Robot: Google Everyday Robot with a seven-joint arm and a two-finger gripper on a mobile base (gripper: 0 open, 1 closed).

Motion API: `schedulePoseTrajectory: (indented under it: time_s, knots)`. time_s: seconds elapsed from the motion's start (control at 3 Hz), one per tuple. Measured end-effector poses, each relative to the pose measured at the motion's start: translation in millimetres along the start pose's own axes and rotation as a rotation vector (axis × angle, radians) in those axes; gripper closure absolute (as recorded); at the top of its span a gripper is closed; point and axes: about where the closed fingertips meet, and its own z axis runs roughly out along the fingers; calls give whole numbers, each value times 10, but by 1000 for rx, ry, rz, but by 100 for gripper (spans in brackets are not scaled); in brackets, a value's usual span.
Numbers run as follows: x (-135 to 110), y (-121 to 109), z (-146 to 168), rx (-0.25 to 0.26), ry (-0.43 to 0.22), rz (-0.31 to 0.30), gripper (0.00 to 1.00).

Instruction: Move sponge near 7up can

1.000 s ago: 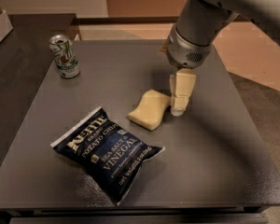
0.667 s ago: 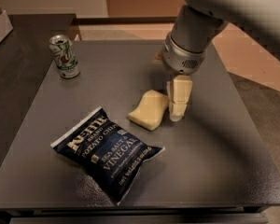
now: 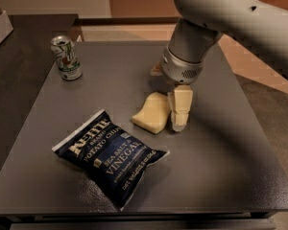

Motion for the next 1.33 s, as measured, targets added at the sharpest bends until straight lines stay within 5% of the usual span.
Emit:
schedulePoseTrajectory:
  time_s: [0.67, 1.33]
  knots:
    - [-14, 25, 74, -28, 1, -16, 39]
    - [-36, -87, -158, 3, -20, 23, 86]
